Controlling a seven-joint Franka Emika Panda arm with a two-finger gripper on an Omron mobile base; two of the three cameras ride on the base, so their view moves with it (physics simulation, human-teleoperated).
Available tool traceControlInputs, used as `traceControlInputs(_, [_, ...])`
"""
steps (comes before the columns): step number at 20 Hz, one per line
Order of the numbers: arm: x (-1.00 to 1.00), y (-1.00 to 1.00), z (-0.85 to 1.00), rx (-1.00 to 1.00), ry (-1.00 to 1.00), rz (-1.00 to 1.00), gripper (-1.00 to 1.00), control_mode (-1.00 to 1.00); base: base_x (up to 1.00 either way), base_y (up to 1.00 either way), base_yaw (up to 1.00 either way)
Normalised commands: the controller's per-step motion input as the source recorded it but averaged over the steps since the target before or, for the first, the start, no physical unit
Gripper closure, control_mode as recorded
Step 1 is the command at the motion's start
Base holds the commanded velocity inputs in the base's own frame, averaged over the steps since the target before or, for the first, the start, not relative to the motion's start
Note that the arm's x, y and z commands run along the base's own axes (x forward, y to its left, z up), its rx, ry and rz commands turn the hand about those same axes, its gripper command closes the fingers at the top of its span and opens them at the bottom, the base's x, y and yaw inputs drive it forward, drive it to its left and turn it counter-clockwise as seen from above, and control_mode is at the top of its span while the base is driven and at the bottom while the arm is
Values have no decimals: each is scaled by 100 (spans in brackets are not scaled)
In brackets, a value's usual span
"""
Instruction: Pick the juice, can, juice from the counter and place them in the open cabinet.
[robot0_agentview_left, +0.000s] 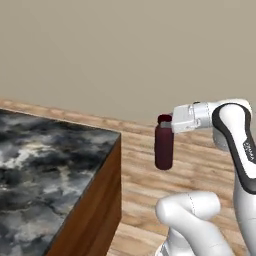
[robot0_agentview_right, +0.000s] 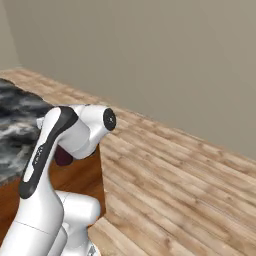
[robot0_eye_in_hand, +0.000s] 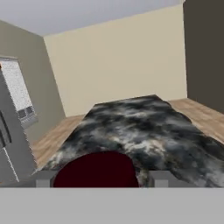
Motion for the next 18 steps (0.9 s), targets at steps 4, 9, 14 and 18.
traceControlInputs(4, [0, 0, 0, 0, 0, 0, 100, 100, 9, 0, -75])
traceControlInputs(9, [0, 0, 0, 0, 0, 0, 100, 100, 36, 0, -53])
traceControlInputs(14, [0, 0, 0, 0, 0, 0, 100, 100, 85, 4, -15])
traceControlInputs(18, [0, 0, 0, 0, 0, 0, 100, 100, 89, 3, -9])
